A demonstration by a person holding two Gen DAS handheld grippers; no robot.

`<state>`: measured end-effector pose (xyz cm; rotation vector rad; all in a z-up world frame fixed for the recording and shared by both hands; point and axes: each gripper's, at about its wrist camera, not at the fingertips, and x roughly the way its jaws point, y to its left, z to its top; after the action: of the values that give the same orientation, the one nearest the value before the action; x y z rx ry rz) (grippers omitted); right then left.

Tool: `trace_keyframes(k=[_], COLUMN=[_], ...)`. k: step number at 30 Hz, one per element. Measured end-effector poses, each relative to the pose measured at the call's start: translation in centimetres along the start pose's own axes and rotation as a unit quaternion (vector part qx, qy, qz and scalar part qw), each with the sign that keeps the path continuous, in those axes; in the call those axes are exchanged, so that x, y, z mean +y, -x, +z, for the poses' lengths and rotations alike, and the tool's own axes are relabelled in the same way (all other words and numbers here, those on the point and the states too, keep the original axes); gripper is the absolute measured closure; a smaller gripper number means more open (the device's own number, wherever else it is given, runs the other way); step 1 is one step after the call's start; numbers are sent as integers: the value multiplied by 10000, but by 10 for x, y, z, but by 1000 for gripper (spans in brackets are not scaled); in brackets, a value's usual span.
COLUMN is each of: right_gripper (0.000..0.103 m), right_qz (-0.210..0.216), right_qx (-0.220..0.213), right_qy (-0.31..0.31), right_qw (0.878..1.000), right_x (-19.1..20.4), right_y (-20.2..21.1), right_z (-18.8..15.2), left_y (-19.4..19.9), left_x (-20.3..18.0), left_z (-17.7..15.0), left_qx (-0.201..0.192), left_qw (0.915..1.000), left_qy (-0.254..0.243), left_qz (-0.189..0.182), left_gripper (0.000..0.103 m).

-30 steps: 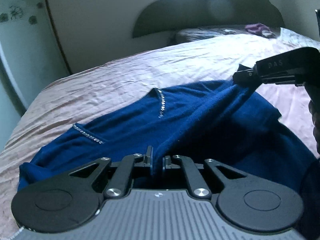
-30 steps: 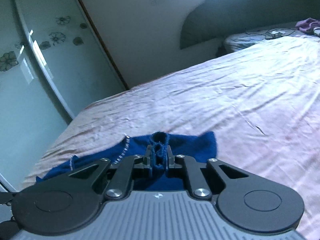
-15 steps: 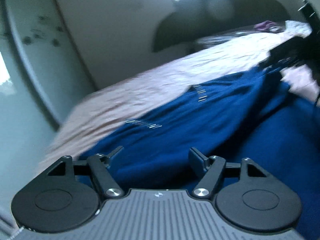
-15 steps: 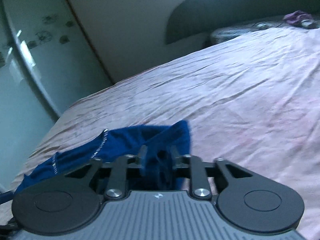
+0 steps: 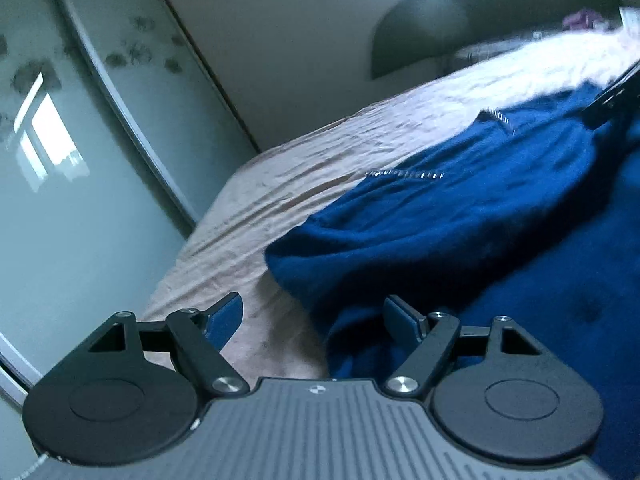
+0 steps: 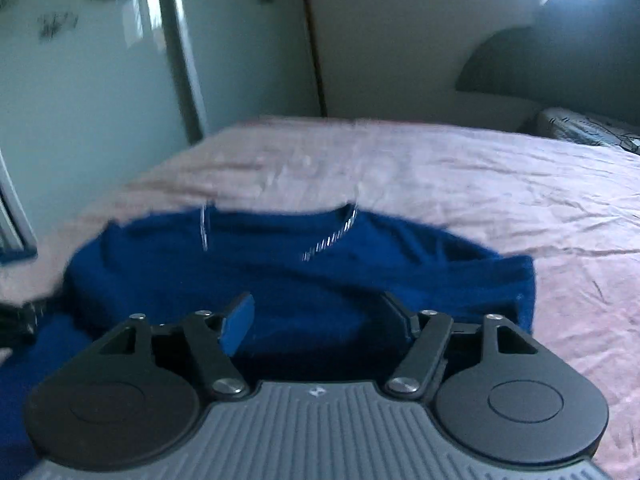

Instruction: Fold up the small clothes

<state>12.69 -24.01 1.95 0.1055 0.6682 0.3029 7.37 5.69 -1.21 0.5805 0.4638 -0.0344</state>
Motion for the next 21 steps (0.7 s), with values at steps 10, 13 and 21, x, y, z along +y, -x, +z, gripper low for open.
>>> trace_keyframes(k=[10,13,21], right_gripper=[27,27,29], right_qz=[174,187,-1161], right_qx=[453,-140,-351], right_qy=[45,-468,-716], right_qw=[9988,9986,9900], right_x=[-9,-24,-73], right_y=[44,56,33], right_z=[-19,-1,17], left_y=[6,13,-21], left_x=[34,38,12], left_z=[-15,6,56], left_qx=[423,142,-31], left_qw=[9966,9949,9952], left_qy=[703,968,814], left_qz=[-35,-233,-538], left_gripper=[27,22,20])
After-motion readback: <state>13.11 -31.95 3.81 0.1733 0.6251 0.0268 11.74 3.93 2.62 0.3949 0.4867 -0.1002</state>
